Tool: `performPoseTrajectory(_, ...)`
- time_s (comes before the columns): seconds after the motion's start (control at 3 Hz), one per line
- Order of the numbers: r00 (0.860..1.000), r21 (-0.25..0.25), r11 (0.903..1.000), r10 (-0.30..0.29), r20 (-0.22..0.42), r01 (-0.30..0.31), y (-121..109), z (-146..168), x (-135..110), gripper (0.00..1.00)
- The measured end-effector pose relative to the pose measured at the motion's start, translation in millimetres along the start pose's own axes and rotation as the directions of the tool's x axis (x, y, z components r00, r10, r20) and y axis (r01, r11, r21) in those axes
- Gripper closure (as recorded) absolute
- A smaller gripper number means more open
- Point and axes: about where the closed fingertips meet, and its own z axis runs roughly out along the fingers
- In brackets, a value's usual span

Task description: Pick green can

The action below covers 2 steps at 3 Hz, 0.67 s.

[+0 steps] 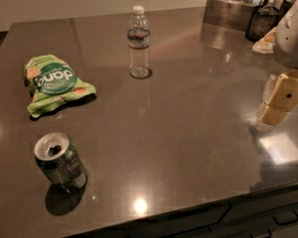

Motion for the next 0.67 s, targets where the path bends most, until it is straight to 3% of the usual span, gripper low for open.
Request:
performPoseTrajectory(0.33,1.0,0.0,1.0,0.0,0.0,0.0,0.0,0.0,-0.1,0.0)
performPoseTrajectory(0.67,0.998,-0.01,0.9998,-0.014,0.053,0.014,1.6,6.1,-15.9,0.0)
